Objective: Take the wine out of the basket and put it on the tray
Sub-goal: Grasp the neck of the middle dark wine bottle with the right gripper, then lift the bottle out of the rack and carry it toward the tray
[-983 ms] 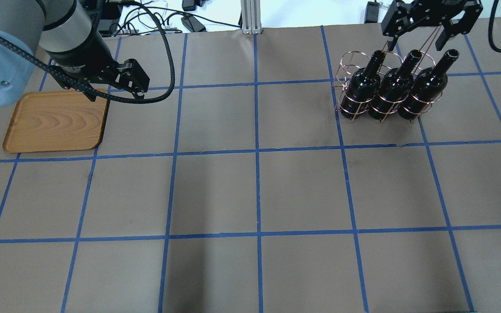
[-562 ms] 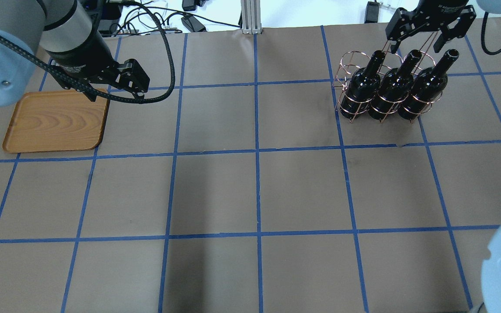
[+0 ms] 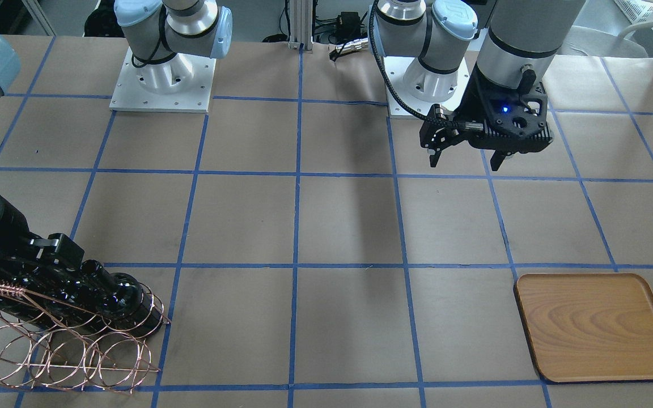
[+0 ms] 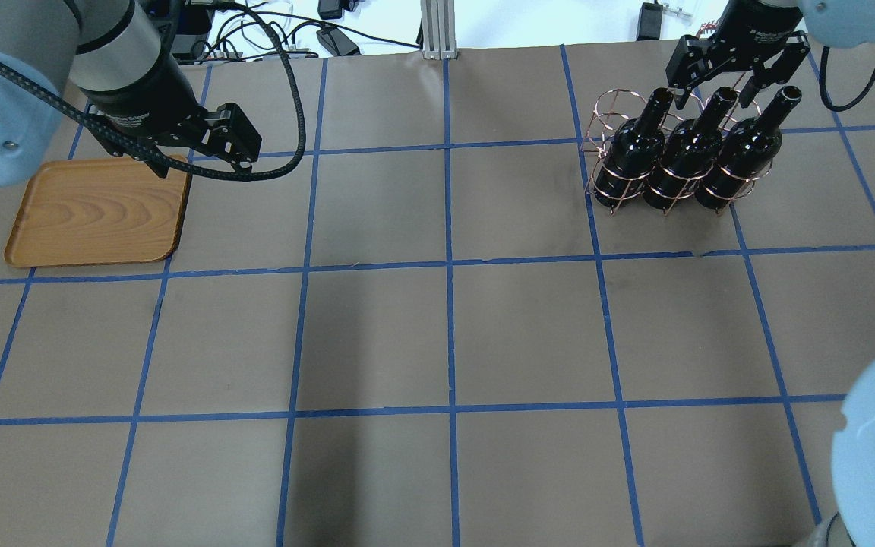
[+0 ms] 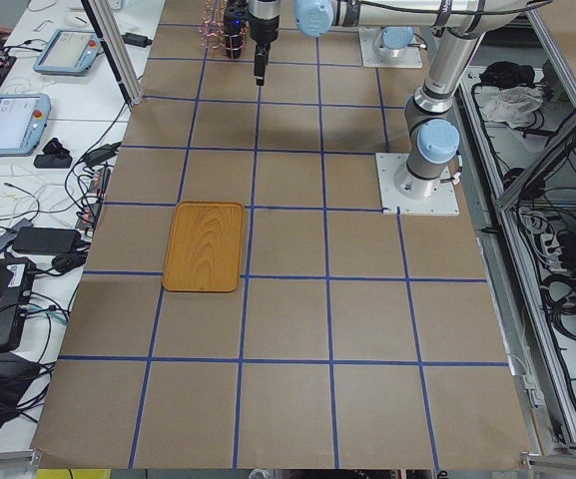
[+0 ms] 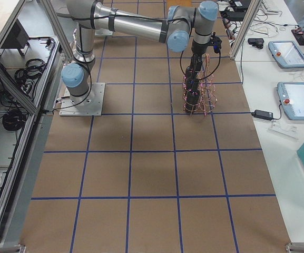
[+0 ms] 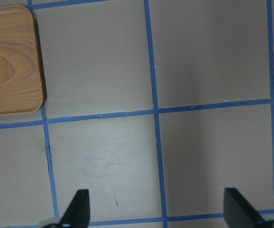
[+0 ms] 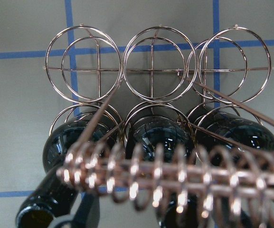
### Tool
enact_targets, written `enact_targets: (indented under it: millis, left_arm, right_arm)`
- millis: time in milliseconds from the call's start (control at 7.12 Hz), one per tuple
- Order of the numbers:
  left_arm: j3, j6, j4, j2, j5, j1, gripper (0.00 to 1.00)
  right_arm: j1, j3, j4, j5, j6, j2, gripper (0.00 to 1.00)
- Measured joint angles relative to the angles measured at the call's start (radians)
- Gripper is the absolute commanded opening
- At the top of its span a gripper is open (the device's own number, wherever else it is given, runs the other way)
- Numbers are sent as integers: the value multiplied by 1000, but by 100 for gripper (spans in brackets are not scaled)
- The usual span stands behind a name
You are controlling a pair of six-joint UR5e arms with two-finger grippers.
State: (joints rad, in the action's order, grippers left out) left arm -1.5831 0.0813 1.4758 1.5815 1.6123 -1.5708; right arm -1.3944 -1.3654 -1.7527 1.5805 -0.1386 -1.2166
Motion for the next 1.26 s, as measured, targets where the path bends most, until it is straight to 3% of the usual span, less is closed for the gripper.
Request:
enact_targets:
  millis: [140,281,843,1264]
  left_arm:
    - [0,0,0,0,0,0,100]
    - [0,0,0,0,0,0,100]
    - [0,0,0,0,0,0,100]
    - [2,1,-6,0,-3,14,100]
  right_arm:
    - [0,-2,-3,4,-6,3,5]
    - [1,-2,-5,12,-17,4,0]
    - [3,27,12,18,-23,-62,0]
    - [-1,103,171,11,-17,-188,0]
